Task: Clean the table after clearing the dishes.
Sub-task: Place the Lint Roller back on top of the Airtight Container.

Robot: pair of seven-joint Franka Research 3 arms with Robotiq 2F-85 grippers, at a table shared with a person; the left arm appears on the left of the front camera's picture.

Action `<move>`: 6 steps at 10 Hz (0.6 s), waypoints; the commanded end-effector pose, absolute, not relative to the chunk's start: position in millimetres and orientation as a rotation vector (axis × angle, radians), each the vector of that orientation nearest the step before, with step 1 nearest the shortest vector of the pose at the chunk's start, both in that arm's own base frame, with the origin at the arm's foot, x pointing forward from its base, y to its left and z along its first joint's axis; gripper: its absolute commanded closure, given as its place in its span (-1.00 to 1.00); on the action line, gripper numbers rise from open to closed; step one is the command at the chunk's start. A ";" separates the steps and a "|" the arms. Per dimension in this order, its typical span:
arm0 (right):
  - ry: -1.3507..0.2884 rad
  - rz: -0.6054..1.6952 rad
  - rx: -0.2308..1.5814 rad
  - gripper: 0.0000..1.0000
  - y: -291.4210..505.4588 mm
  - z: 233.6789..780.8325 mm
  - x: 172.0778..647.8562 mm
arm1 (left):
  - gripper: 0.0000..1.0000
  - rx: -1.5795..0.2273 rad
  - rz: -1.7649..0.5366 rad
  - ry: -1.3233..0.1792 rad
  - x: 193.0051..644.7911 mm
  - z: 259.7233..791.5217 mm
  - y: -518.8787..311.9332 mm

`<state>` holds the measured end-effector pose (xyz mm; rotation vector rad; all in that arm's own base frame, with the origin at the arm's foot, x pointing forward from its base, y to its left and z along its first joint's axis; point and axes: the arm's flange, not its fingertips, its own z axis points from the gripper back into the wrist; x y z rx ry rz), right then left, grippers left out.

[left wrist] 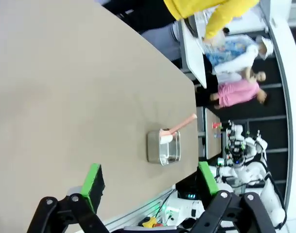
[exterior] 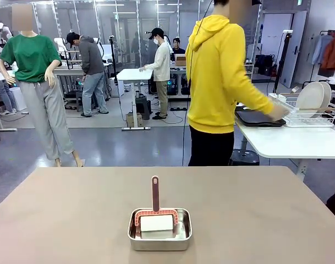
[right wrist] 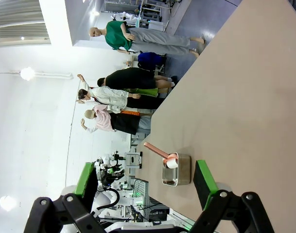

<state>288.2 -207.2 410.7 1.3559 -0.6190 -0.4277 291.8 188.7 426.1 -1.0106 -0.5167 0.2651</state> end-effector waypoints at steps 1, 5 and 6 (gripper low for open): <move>-0.624 -0.430 1.366 -1.00 -204.2 413.8 285.1 | -0.94 -1.007 0.201 -0.512 298.7 442.5 168.0; -0.624 -0.430 1.366 -1.00 -204.2 413.8 285.1 | -0.94 -1.007 0.201 -0.512 298.7 442.5 168.0; -0.624 -0.430 1.366 -1.00 -204.2 413.8 285.1 | -0.94 -1.007 0.201 -0.512 298.7 442.5 168.0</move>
